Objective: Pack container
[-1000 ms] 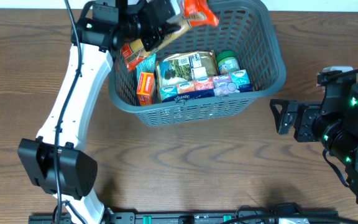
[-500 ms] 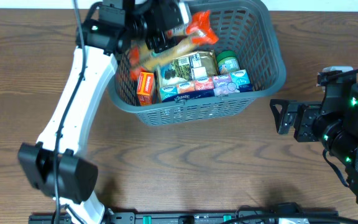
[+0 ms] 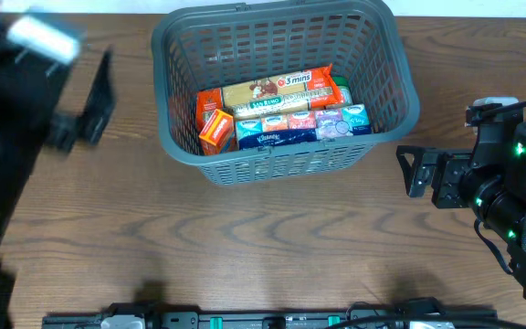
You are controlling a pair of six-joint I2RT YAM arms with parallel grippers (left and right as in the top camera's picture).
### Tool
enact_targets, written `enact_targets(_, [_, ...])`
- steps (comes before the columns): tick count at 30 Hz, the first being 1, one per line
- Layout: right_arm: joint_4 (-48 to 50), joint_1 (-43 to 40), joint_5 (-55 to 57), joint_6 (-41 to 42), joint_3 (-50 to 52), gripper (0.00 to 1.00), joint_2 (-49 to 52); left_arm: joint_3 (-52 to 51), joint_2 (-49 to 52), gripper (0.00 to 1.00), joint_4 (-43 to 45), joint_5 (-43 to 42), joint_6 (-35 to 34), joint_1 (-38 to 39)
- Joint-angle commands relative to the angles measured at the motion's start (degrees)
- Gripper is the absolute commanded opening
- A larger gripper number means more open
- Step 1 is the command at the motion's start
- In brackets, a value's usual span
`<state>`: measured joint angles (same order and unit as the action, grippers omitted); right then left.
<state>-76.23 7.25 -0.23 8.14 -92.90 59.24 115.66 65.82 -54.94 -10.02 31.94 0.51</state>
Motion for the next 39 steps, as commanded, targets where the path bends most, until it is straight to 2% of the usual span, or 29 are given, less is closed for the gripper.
enact_targets(1, [-0.09,-0.46,-0.02,0.57,-0.15,0.99,0.02,-1.2,-0.5,0.98,-7.87,3.85,-10.82,-3.78])
enact_targets(7, [-0.09,-0.46,-0.04,0.59,-0.15,0.99,0.02,-1.2,-3.48,0.98,-19.74,3.39,-16.41,-3.93])
enact_targets(13, [-0.09,-0.46,-0.02,0.57,-0.15,0.99,0.0,-1.2,-3.72,0.99,-28.87,3.43,-16.41,-3.93])
enact_targets(25, [-0.09,-0.46,-0.02,0.57,-0.15,0.99,0.02,-1.53,-4.98,0.98,-37.16,5.09,-16.87,-3.93])
enact_targets(30, [-0.09,-0.46,-0.02,0.59,-0.13,0.99,0.02,-9.66,-14.36,0.99,-32.5,5.14,-22.29,-4.0])
enact_targets(34, [-0.09,-0.46,-0.04,0.57,-0.15,0.99,0.02,-22.4,-25.14,0.98,-24.44,5.14,-24.0,-4.15])
enact_targets(39, [-0.09,-0.46,-0.02,0.59,-0.15,0.99,0.02,-40.61,-37.51,0.98,-16.46,5.14,-29.31,-4.48])
